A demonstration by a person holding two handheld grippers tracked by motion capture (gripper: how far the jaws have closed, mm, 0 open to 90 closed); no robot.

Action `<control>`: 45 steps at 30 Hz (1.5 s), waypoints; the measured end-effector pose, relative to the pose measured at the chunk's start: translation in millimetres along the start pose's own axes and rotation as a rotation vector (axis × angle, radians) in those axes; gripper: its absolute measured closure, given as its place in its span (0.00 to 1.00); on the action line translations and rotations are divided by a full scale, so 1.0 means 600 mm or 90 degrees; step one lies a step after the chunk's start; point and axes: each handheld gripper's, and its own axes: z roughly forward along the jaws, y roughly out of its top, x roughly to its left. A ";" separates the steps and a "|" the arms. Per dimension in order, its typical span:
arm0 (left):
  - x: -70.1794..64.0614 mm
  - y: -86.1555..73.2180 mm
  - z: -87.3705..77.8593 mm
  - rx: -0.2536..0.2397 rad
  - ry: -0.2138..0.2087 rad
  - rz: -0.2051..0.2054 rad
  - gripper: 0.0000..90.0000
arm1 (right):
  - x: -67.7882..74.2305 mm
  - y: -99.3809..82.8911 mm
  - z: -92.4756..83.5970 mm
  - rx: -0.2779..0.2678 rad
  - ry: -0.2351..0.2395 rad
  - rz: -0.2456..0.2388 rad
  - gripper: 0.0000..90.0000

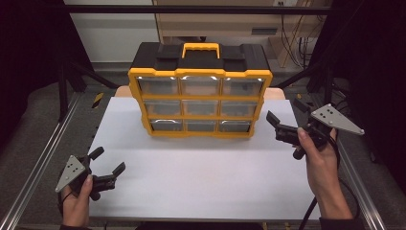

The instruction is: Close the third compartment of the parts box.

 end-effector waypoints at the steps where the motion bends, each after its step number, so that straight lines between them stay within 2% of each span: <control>1: 0.000 0.000 0.000 0.000 -0.001 0.000 0.01 | -0.001 -0.002 -0.001 0.001 -0.001 -0.003 0.04; 9: -0.002 0.000 0.004 0.001 -0.004 0.006 0.01 | -0.007 -0.022 -0.016 0.011 -0.007 -0.013 0.03; 18: 0.000 -0.002 0.006 0.003 -0.004 0.005 0.01 | -0.028 -0.038 -0.036 0.010 -0.024 -0.007 0.03; 24: -0.002 -0.002 0.011 0.007 -0.010 0.012 0.01 | -0.033 -0.050 -0.048 0.006 -0.025 -0.005 0.04; 35: -0.001 -0.002 0.009 0.006 -0.012 0.011 0.01 | -0.030 -0.079 -0.058 0.025 -0.026 -0.007 0.04; 45: 0.002 -0.003 0.008 0.007 -0.007 0.008 0.01 | -0.030 -0.088 -0.069 0.024 -0.025 -0.005 0.04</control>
